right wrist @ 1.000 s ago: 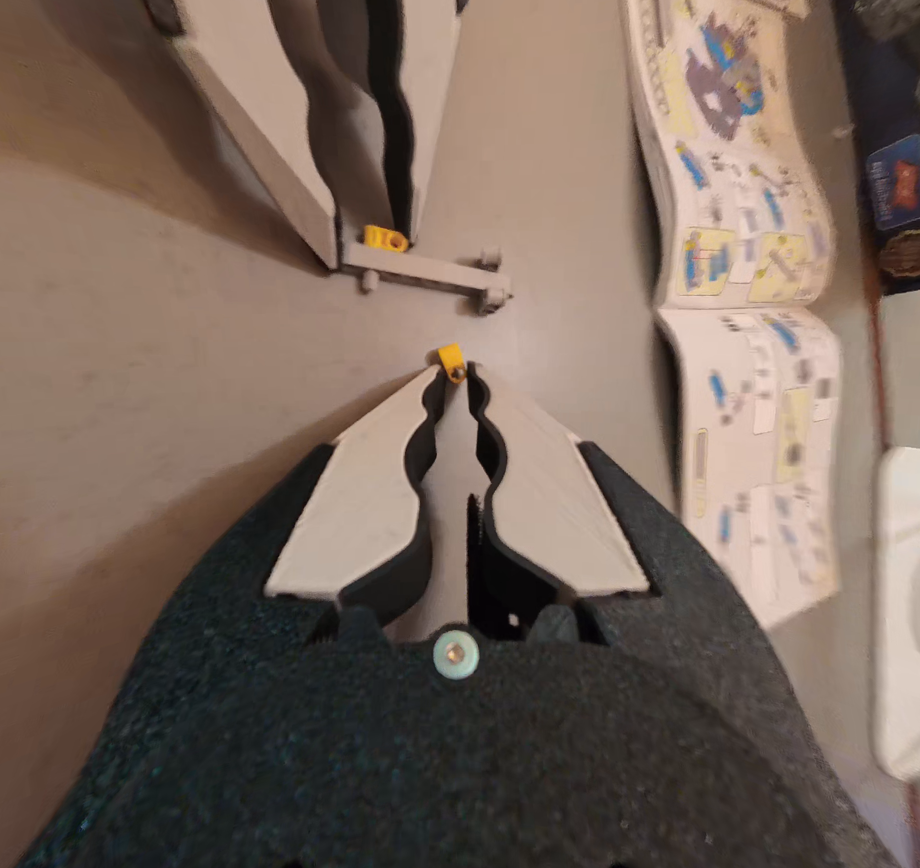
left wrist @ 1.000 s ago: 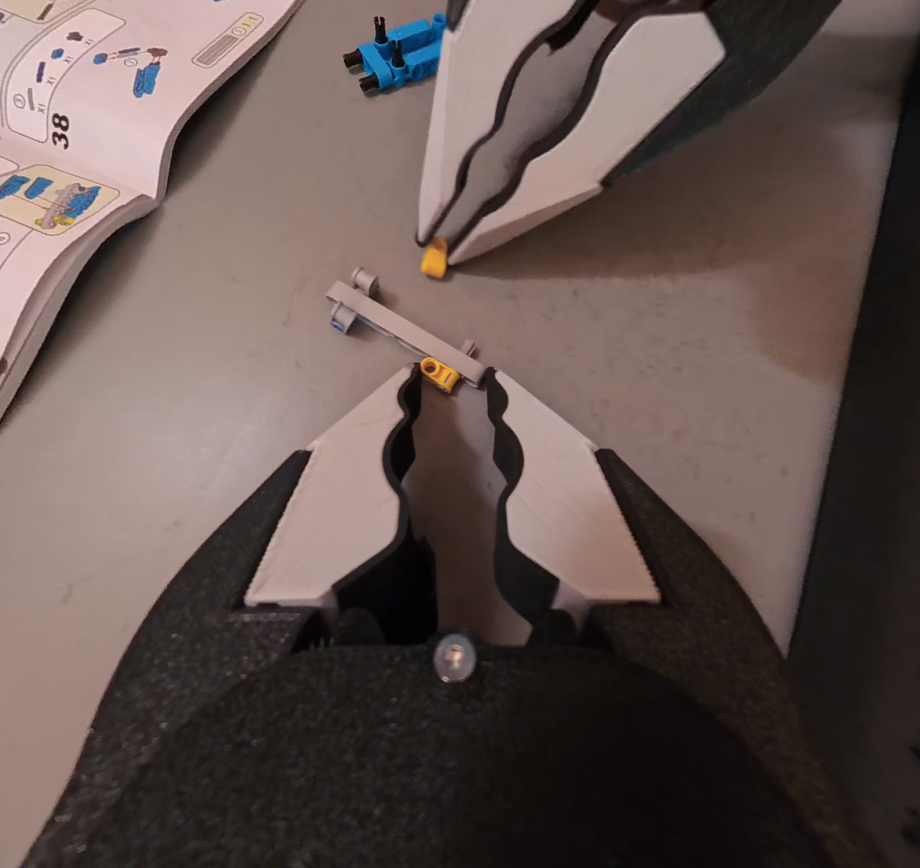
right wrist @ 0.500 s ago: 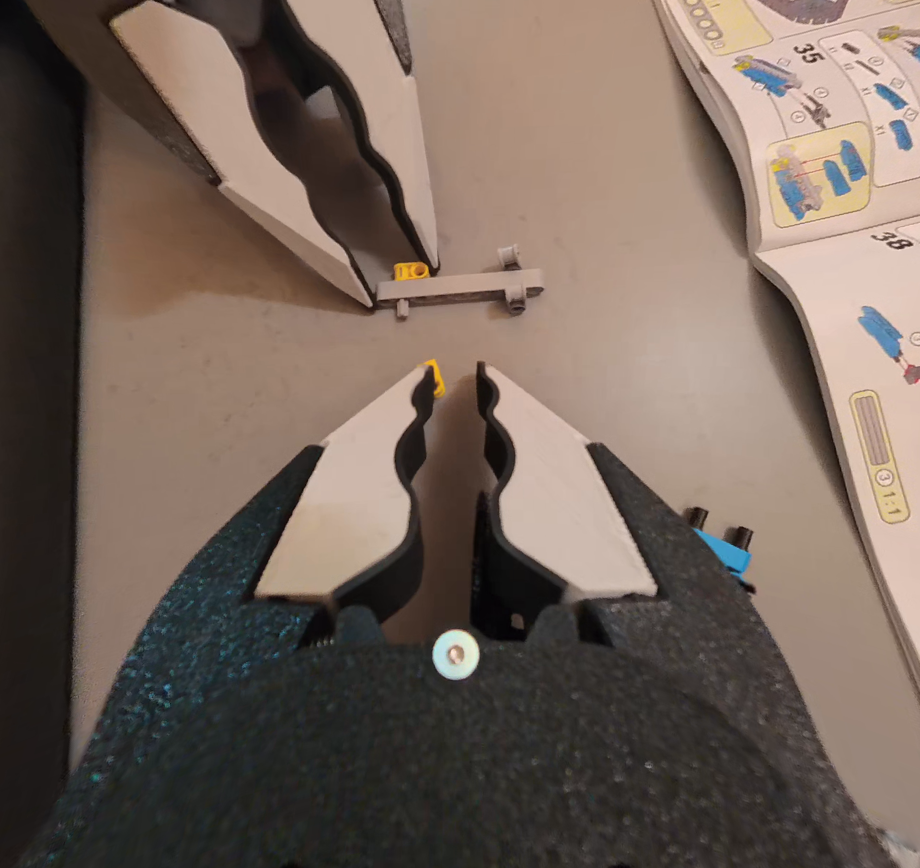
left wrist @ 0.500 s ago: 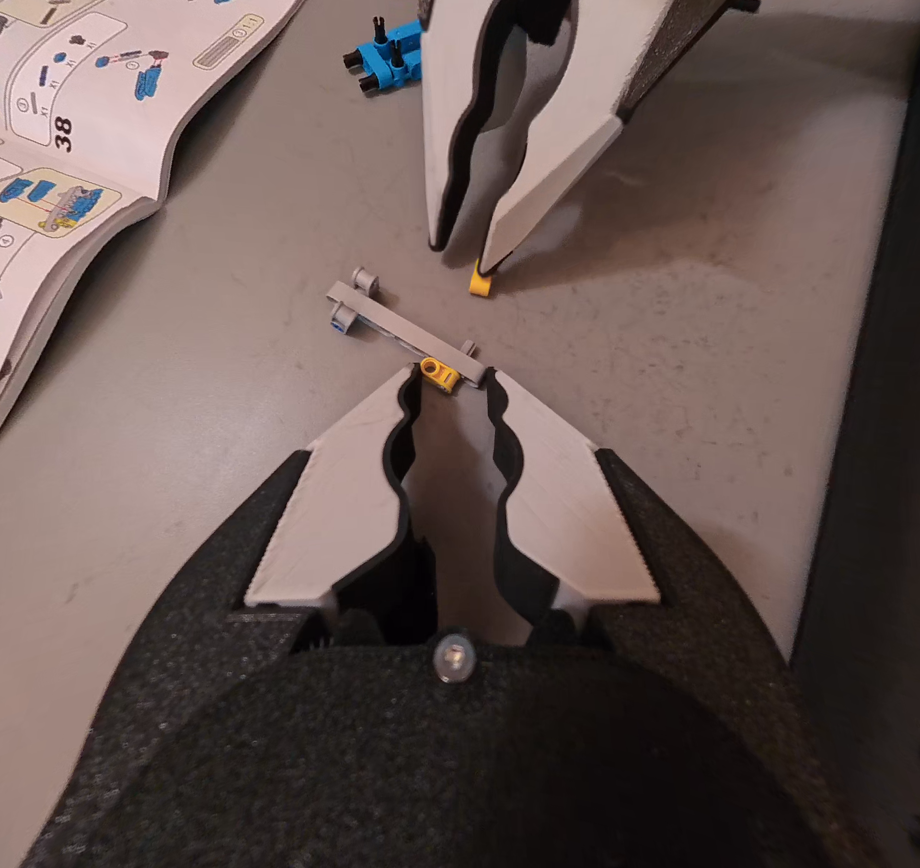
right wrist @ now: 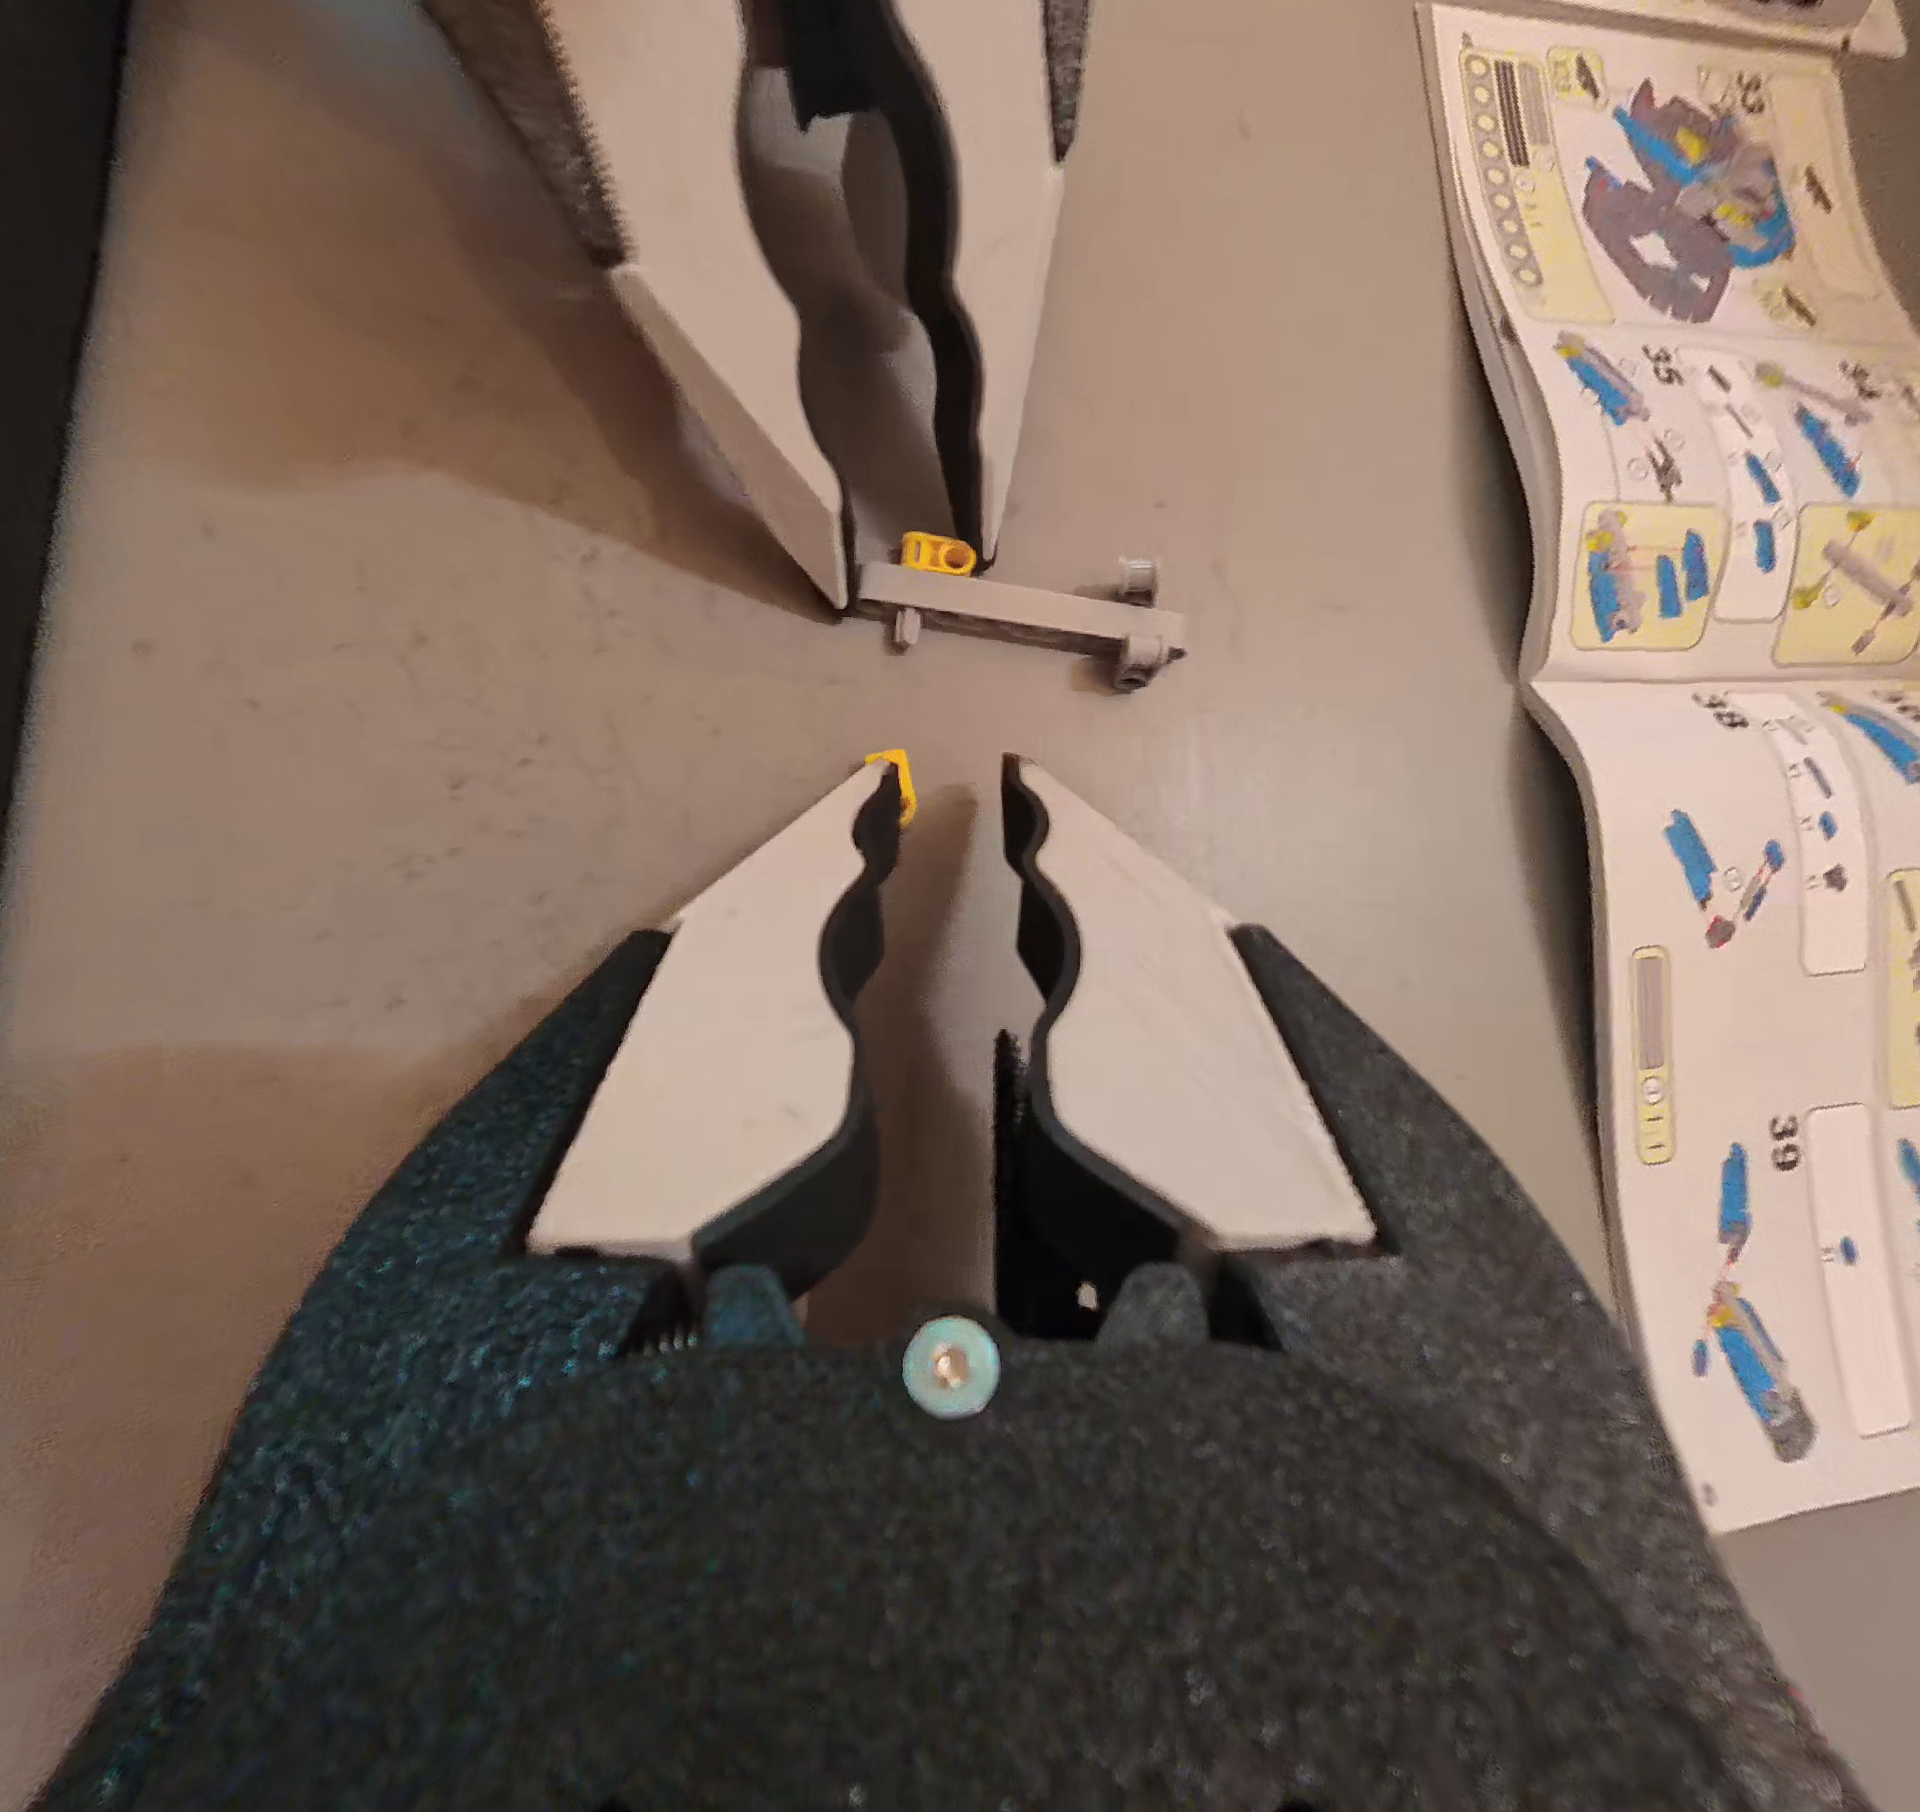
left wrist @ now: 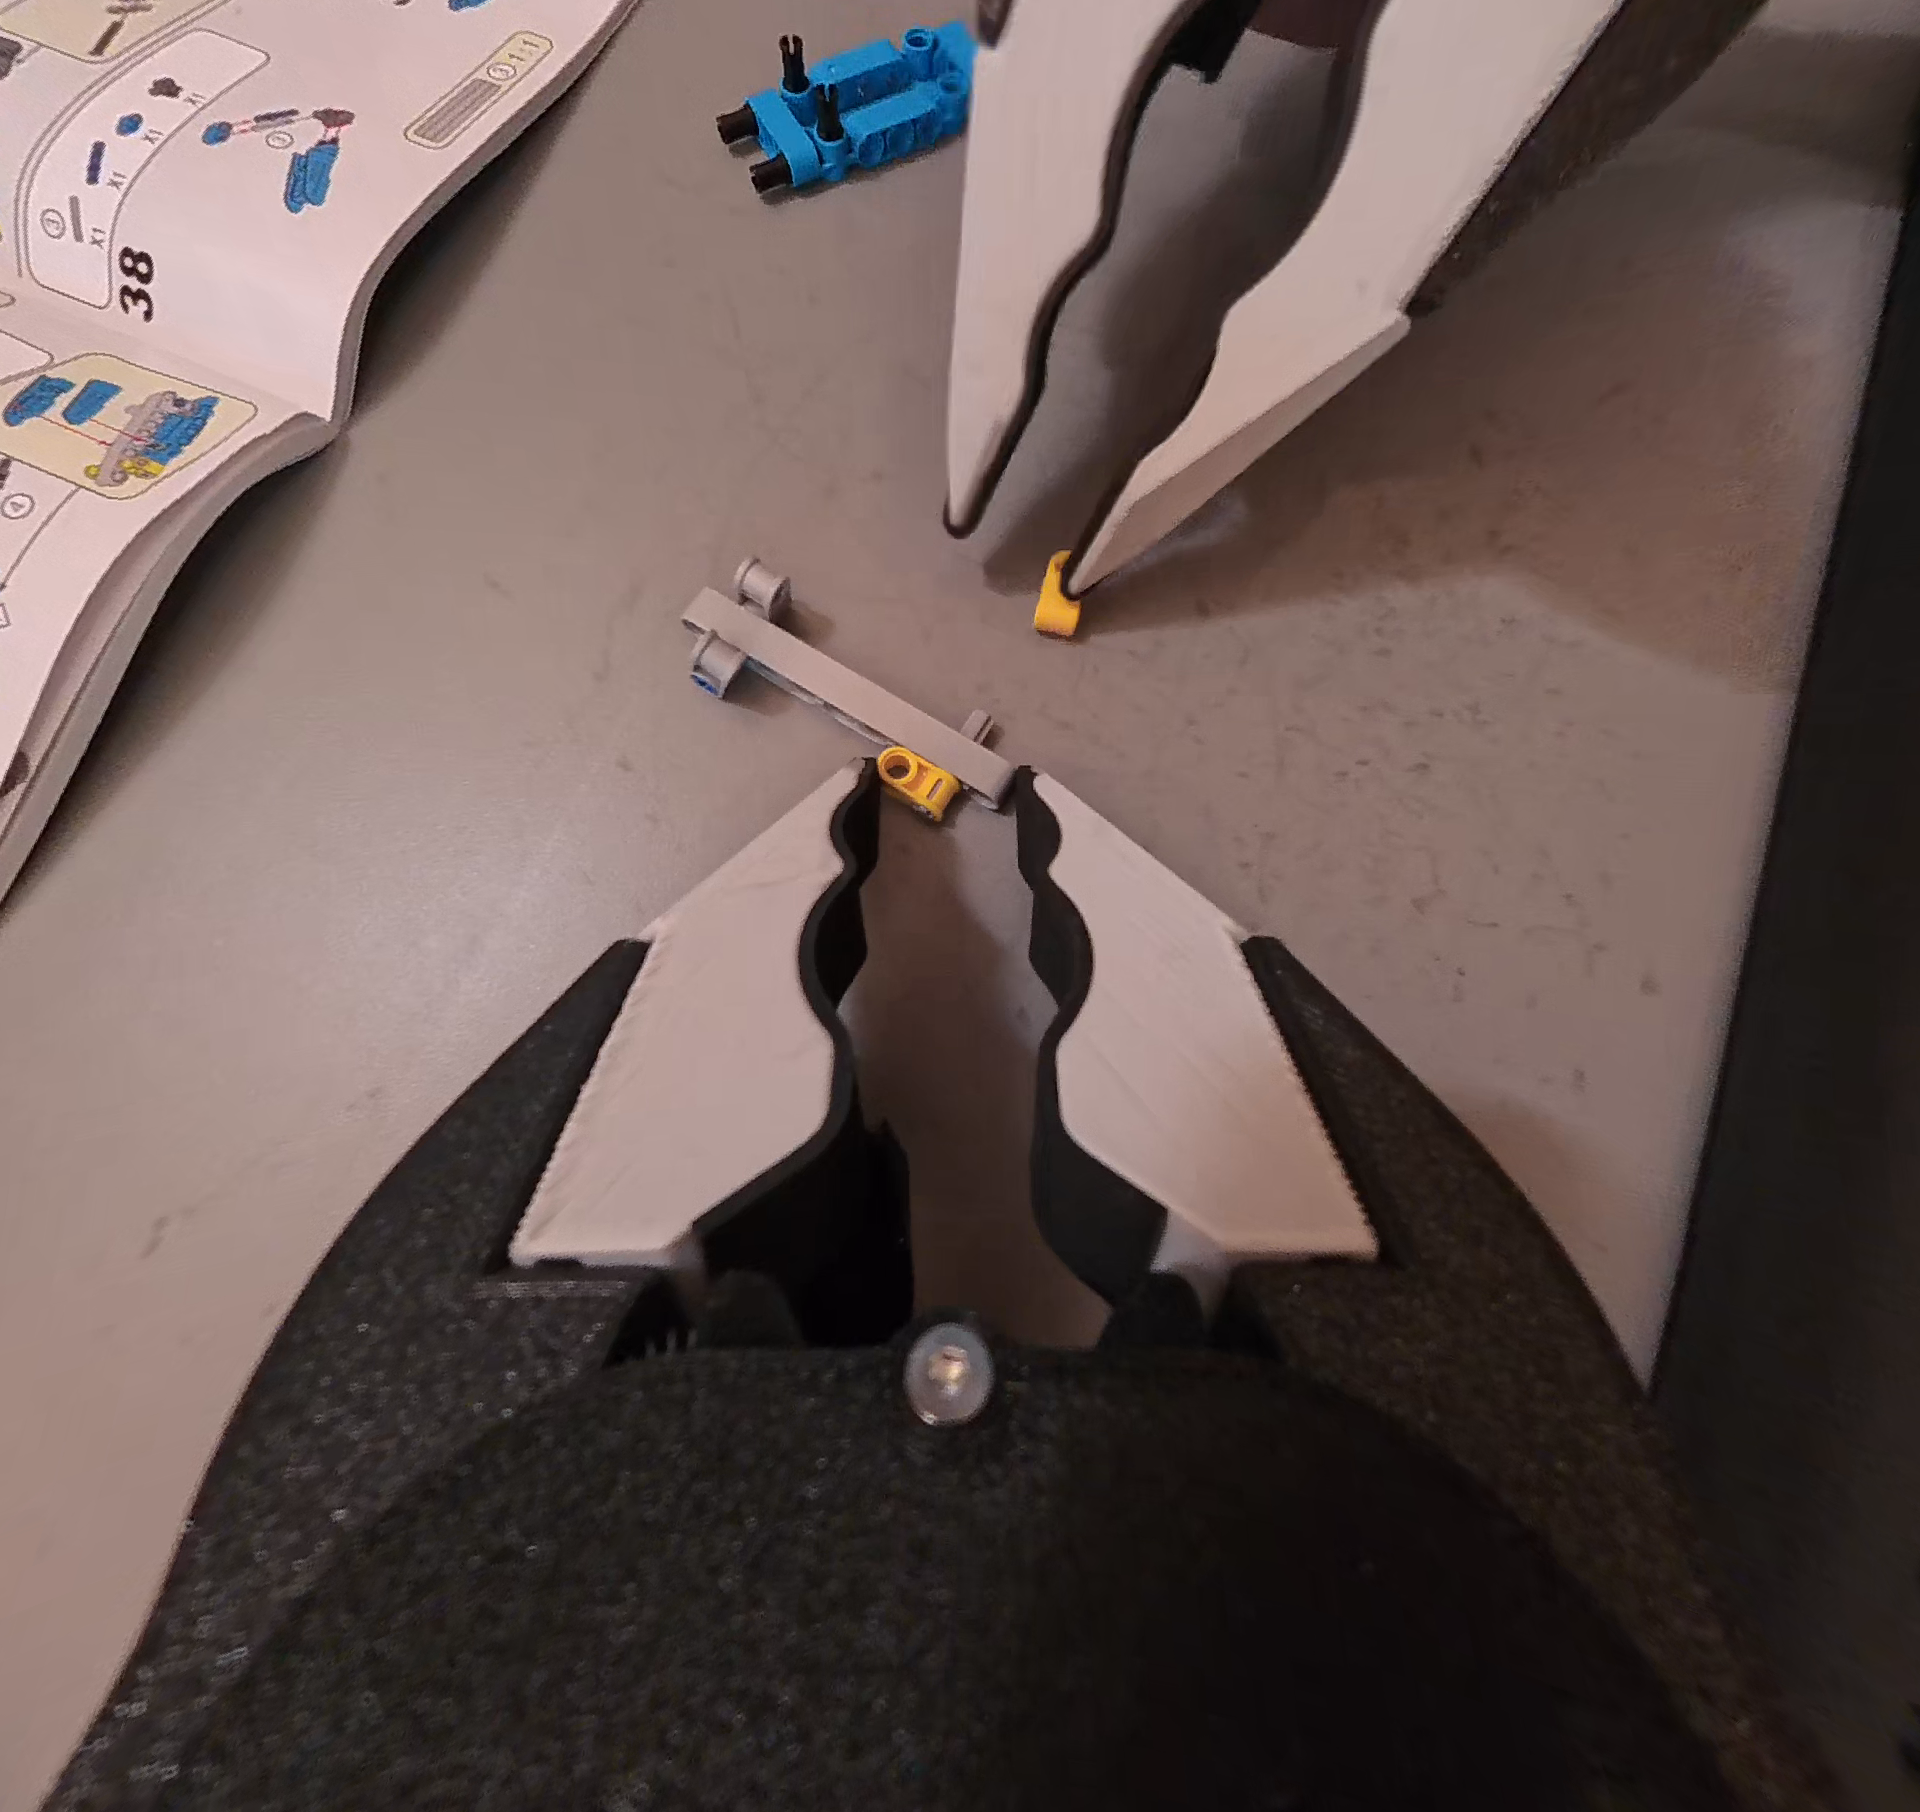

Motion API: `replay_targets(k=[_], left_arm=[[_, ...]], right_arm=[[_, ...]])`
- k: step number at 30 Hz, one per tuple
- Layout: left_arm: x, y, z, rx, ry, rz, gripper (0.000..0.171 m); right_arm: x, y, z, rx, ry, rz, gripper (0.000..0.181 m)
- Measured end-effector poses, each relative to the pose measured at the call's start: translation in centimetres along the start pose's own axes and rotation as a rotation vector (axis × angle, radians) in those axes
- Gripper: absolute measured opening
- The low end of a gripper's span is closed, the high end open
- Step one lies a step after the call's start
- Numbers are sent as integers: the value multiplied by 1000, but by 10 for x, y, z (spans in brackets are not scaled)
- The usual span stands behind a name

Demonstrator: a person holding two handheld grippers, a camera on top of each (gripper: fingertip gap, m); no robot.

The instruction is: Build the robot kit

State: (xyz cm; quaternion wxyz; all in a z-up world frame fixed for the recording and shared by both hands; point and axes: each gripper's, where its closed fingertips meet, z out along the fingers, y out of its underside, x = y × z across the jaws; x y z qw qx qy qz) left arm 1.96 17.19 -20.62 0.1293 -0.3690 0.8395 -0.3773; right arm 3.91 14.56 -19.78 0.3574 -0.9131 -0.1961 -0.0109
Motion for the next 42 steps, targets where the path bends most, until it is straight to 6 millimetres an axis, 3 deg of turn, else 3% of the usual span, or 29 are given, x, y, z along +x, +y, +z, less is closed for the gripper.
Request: replay_targets(k=[2, 5, 10, 15, 20, 22, 24, 25, 27, 30, 33, 35, 38, 39, 42], left_arm=[[0, 0, 0, 0, 2, -3, 25], [0, 0, 0, 1, 5, -6, 25], [0, 0, 0, 0, -1, -1, 26], [0, 0, 0, 1, 1, -2, 26], [0, 0, 0, 1, -1, -1, 26], [0, 0, 0, 0, -1, 0, 26], [0, 0, 0, 1, 0, -1, 26], [0, 0, 0, 1, -1, -1, 26], [0, 0, 0, 1, 0, -2, 26], [0, 0, 0, 1, 2, -5, 26], [0, 0, 0, 1, 1, -4, 26], [0, 0, 0, 1, -2, -4, 26], [0, 0, 0, 1, -3, -4, 26], [0, 0, 0, 1, -2, -5, 26], [0, 0, 0, 1, -3, -4, 26]], right_arm=[[-5, -1, 0, -1, -4, -33, 15], [-12, -7, -2, 37, -51, 11, 35], [-20, -5, -8, 49, -131, 50, 33], [-35, -5, -1, 31, -204, 40, 33], [-45, -5, 4, 14, -191, -73, 8], [-30, -7, 1, 11, -91, -119, 8], [6, -10, -9, 13, 120, -134, 8], [25, -5, -15, -36, 241, -161, 8], [45, 10, -21, -164, 398, -289, 8], [43, 21, -14, -274, 445, -411, 9], [25, 20, -5, -238, 327, -268, 12], [18, 23, -4, -210, 241, -120, 0], [11, 23, -6, -145, 124, 44, 7], [11, 20, -9, -114, 95, 73, 25], [30, 11, -18, -16, 133, 168, 25]])
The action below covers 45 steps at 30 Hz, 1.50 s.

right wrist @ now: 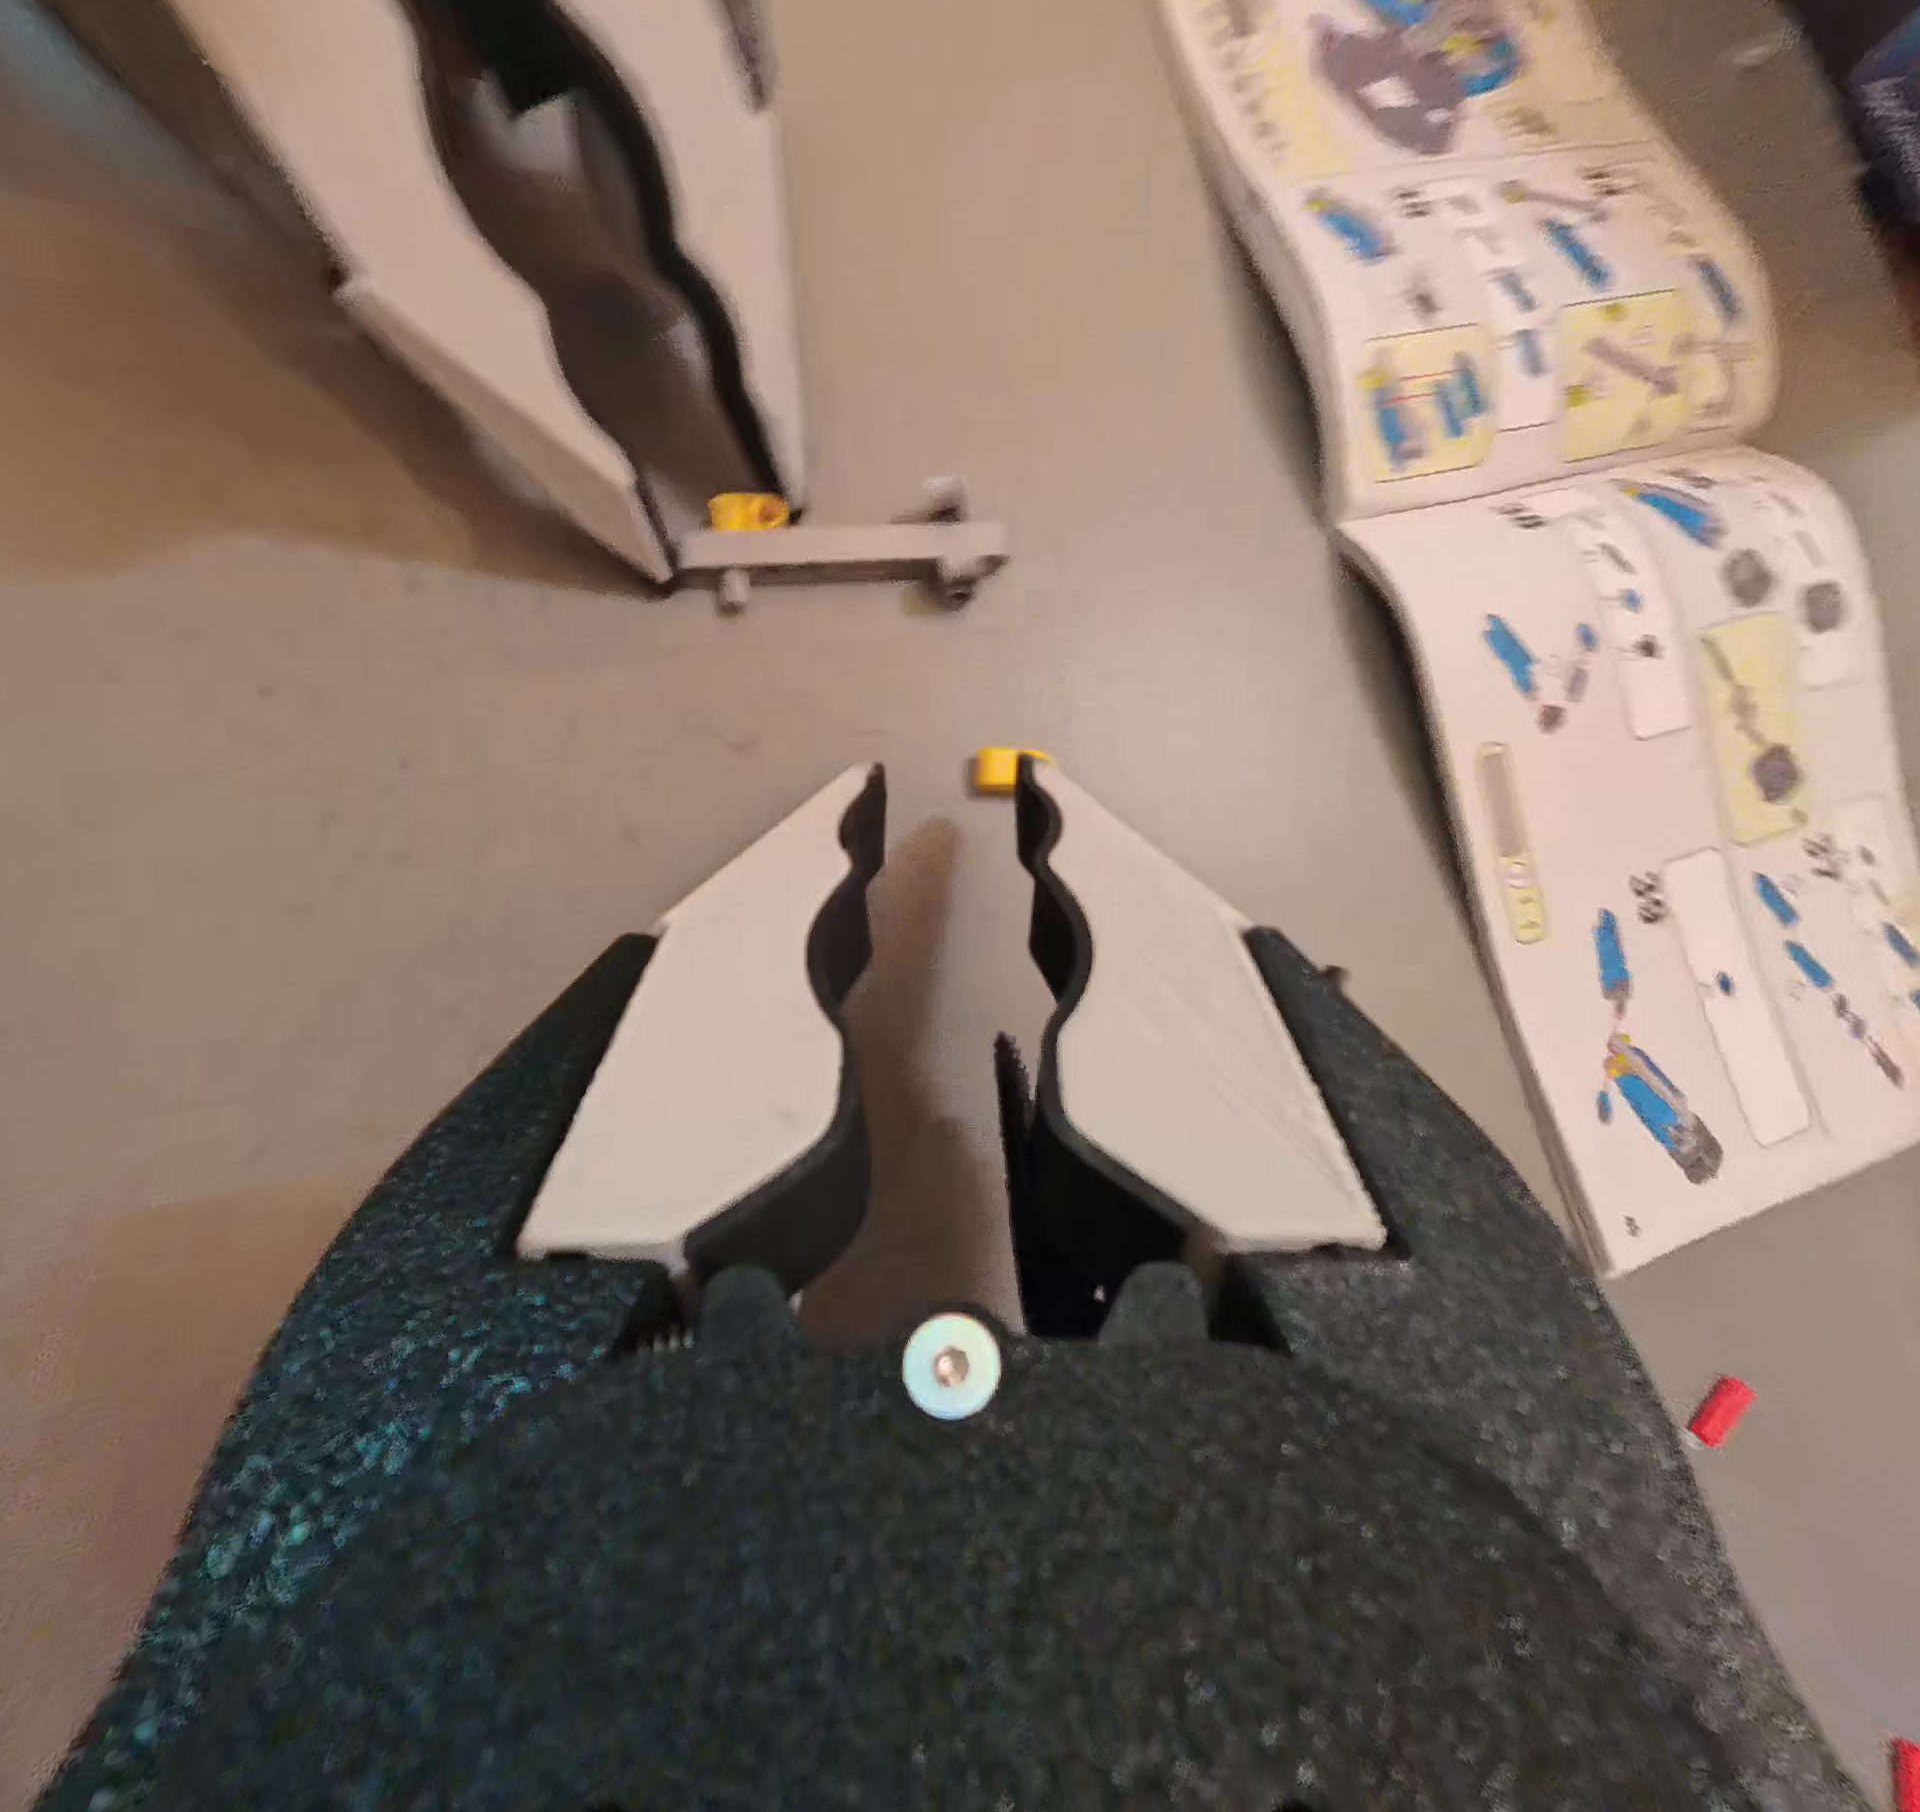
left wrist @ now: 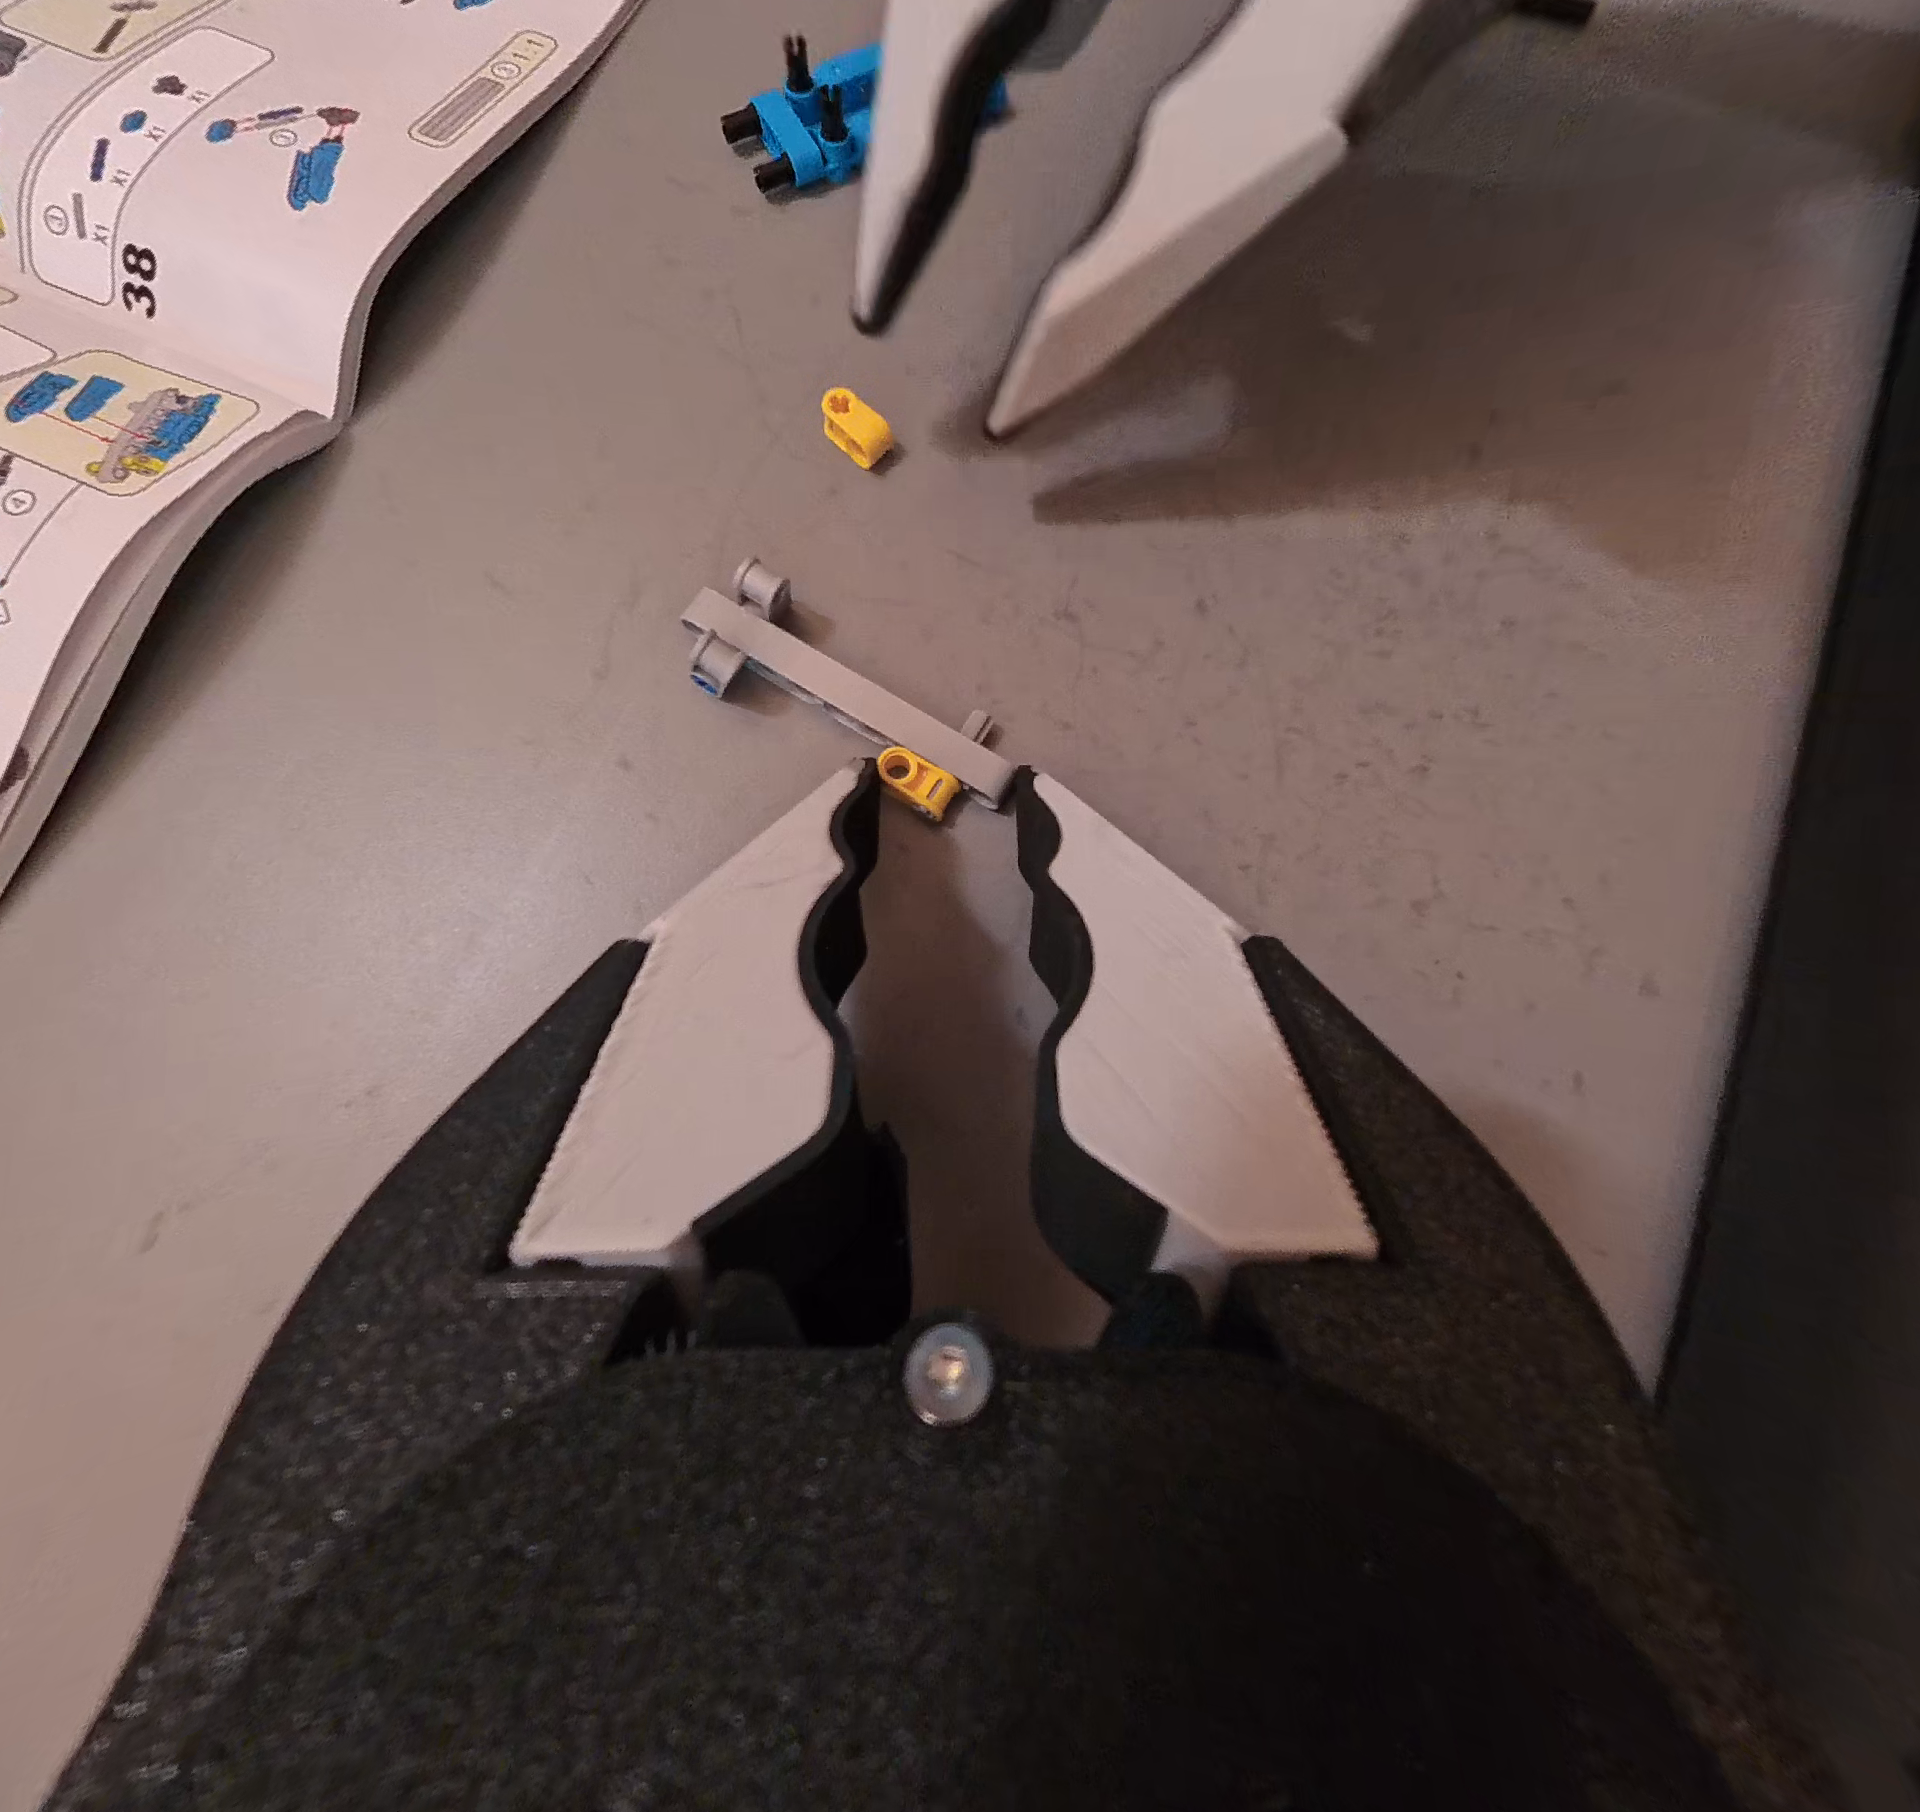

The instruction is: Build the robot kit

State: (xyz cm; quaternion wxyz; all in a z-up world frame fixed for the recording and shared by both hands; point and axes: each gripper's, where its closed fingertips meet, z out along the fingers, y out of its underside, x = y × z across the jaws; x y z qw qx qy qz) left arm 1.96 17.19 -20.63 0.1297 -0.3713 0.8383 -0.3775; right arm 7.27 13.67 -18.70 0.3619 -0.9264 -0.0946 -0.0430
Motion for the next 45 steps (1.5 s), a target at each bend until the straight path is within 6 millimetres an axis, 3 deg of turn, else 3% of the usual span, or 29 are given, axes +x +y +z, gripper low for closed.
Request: replay_targets(k=[2, 5, 18, 21, 25, 28, 30, 34, 39, 45], left_arm=[[0, 0, 0, 0, 1, -2, 26], [0, 0, 0, 0, 0, -1, 26], [2, -1, 0, -2, 13, -30, 28], [5, -1, 0, -12, 28, -22, 34], [1, -1, -2, -47, -56, 86, 45], [7, -6, -9, -48, -60, 135, 45], [18, -16, -17, -11, -20, 157, 45], [35, -56, -38, 182, -30, 275, 38], [67, -76, -50, 307, 84, 299, 23], [73, -72, -45, 295, 94, 344, 8]], right_arm=[[15, 3, 3, 16, 32, 72, 25], [19, 14, 15, -14, 4, 145, 24], [11, 3, 18, 50, -62, 170, 15], [-3, -14, 8, 135, -210, 264, 15], [-27, -41, -13, 266, -550, 477, 14], [-46, -45, -23, 273, -762, 567, 15], [-51, -49, -28, 291, -833, 600, 14], [-70, -63, -54, 336, -1057, 620, 15], [-80, -61, -59, 316, -1136, 608, 15], [-87, -58, -60, 294, -1159, 583, 15]])
